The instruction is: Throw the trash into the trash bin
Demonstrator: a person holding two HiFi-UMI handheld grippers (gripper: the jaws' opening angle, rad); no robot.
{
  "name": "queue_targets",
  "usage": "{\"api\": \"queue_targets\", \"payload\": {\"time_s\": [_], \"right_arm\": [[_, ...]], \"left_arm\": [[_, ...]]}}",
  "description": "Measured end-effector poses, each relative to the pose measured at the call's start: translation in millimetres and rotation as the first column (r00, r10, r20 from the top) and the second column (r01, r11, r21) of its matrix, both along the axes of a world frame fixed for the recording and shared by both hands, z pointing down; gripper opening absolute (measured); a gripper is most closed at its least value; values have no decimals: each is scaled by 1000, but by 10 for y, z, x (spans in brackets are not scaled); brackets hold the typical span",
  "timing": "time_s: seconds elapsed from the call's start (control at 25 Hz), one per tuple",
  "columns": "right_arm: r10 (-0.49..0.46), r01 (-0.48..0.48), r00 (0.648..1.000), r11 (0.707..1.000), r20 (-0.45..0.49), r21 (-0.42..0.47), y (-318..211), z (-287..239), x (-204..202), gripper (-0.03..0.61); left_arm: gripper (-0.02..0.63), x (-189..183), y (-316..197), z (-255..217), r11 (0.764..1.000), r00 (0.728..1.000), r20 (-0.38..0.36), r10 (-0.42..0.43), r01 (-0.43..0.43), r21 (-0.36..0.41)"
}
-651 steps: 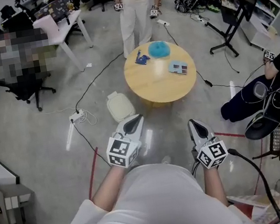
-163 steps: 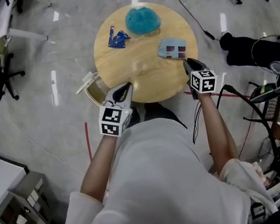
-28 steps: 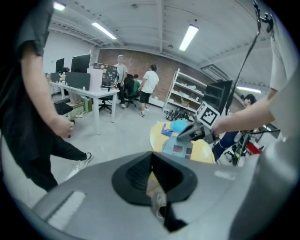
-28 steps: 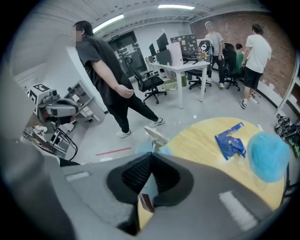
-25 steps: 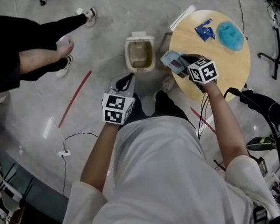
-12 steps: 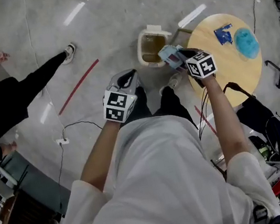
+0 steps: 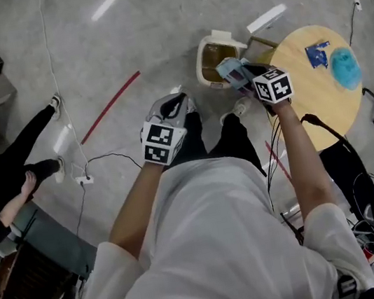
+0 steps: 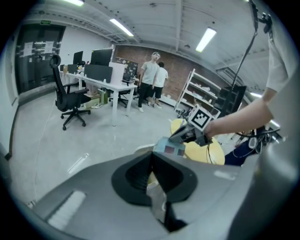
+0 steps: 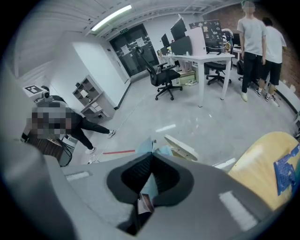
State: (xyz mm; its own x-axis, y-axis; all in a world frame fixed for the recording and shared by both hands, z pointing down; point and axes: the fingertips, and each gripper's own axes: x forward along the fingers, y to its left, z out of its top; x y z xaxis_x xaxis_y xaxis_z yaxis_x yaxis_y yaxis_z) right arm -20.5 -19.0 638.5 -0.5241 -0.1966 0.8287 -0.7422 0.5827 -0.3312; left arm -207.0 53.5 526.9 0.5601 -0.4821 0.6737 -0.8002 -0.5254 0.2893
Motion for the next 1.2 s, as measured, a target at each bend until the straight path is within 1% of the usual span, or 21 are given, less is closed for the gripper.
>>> {"api": "queue_targets", "payload": {"time_s": [0.16,0.28,0.48,0.64,0.76,0.96,1.2], "right_arm": [[19,-19,1000,1000,-1,-2,-45,195,-47,5],[32,-32,999,999,-4,-5,-102,348,-92,5],[44,-44,999,999,11,12,-204,628,-163,5],[38,-39,999,999,16,16,-204,961,-197,5],[44,-44,999,999,13,8,-234,1219,-217,5],[75,-75,997,997,0,10,-293,1692,-200,5],[122,-122,992,993,-20,2,-308,2202,-198,5]], "left_arm": [[3,-48,-37,144,1000,1000,-2,7,-7,-29],[3,-100,-113,269,1000,1000,8,5,-5,-30],[4,-165,-222,577,999,999,29,-17,19,-50],[5,-149,-222,890,996,999,45,-29,33,-78],[3,-124,-267,1090,997,999,46,-21,25,-76],[3,-79,-359,1495,998,998,55,-8,11,-66],[3,-28,-333,1866,997,998,56,-7,12,-82]]}}
